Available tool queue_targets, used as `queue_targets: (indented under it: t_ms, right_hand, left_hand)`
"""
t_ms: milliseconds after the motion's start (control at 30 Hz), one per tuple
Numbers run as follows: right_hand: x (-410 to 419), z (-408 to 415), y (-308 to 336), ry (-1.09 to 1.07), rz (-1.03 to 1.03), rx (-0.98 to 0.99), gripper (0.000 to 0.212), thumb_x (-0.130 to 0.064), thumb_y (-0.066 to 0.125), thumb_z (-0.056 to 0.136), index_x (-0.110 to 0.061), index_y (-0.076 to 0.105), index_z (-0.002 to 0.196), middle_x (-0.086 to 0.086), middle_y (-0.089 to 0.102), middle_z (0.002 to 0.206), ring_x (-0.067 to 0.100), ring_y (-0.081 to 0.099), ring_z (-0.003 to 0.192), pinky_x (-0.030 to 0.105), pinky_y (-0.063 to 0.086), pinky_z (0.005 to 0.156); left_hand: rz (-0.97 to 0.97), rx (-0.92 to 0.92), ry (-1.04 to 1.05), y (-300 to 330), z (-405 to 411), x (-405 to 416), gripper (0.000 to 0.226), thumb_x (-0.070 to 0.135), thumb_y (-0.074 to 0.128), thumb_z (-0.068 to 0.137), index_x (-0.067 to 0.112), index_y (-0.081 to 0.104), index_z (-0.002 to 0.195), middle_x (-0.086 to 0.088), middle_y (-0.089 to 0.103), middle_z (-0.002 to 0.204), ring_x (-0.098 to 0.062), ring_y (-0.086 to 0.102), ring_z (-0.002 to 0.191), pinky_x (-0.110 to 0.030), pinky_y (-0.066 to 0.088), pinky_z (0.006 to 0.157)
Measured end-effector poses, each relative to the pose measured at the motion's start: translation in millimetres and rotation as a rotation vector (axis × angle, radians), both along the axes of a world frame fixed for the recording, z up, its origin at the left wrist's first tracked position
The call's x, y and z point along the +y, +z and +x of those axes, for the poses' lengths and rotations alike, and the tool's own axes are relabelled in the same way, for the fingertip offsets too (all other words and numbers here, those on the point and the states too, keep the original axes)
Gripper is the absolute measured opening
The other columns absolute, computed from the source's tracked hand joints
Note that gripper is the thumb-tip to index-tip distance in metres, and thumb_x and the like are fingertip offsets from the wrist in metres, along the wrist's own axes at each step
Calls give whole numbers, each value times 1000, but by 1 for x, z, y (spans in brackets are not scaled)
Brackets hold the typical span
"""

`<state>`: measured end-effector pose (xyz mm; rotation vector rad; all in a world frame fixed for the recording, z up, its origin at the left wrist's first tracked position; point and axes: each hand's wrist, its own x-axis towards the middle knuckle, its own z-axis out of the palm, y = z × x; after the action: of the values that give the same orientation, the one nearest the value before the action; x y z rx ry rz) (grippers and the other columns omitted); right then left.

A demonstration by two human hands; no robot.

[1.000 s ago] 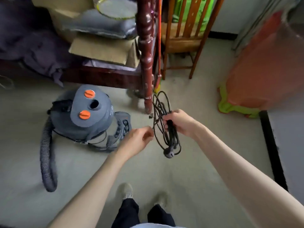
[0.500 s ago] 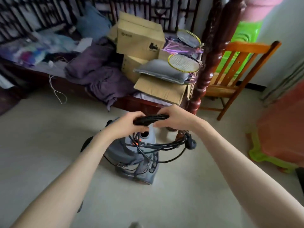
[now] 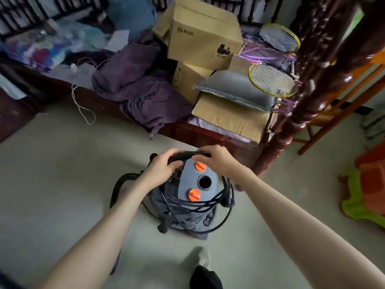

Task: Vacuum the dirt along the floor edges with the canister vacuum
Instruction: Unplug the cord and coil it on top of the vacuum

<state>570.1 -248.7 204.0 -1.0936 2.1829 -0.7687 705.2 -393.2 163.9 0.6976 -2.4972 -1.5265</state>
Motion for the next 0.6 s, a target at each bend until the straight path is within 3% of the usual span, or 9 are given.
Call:
queue_targets:
  t_ms: [100, 200, 300, 367, 500, 600]
  right_hand:
    - [-22, -18, -33, -121, 8, -144, 28, -30, 61, 97, -4, 68, 89, 5, 53, 69, 8, 39, 54, 15, 31, 47]
    - [-41, -30, -71, -243, 19, -236, 26, -29, 62, 96, -18, 61, 73, -2, 46, 60, 8, 37, 52, 16, 31, 47]
    - [-56, -36, -109, -359, 24, -297, 18, -30, 63, 96, -21, 69, 81, -4, 49, 58, 8, 39, 52, 23, 32, 53]
    - [-67, -40, -136, -423, 55, -300, 25, -34, 61, 96, -12, 72, 98, 8, 62, 69, 13, 47, 57, 28, 34, 57]
    - [-84, -49, -192, -573, 155, -255, 33, -34, 57, 98, -5, 70, 101, 17, 71, 95, 32, 64, 88, 34, 46, 73]
    - [-91, -47, -225, -619, 262, -104, 35, -27, 53, 101, -3, 63, 124, 20, 61, 119, 35, 53, 113, 36, 40, 91]
  left_hand:
    - [-66, -59, 12, -25, -24, -26, 29, 3, 59, 91, 23, 60, 112, 16, 59, 90, 0, 56, 76, -10, 42, 70]
    - [-171, -142, -56, -52, -48, -51, 30, 4, 58, 92, 17, 60, 119, 3, 58, 110, -13, 55, 99, -23, 40, 91]
    - [-223, -181, -114, -87, -66, -67, 33, 6, 57, 92, 16, 56, 123, 1, 53, 116, -16, 53, 112, -26, 38, 95]
    - [-266, -188, -129, -115, -78, -76, 35, 8, 57, 93, 17, 54, 126, 1, 51, 118, -19, 54, 112, -25, 38, 91]
    - [-462, -170, -218, -165, -90, -95, 47, 9, 61, 90, 16, 49, 136, -8, 51, 129, -30, 59, 106, -39, 46, 89]
    - [-601, -207, -455, -198, -74, -105, 59, 25, 60, 93, 14, 38, 146, -13, 33, 151, -36, 39, 134, -50, 33, 108]
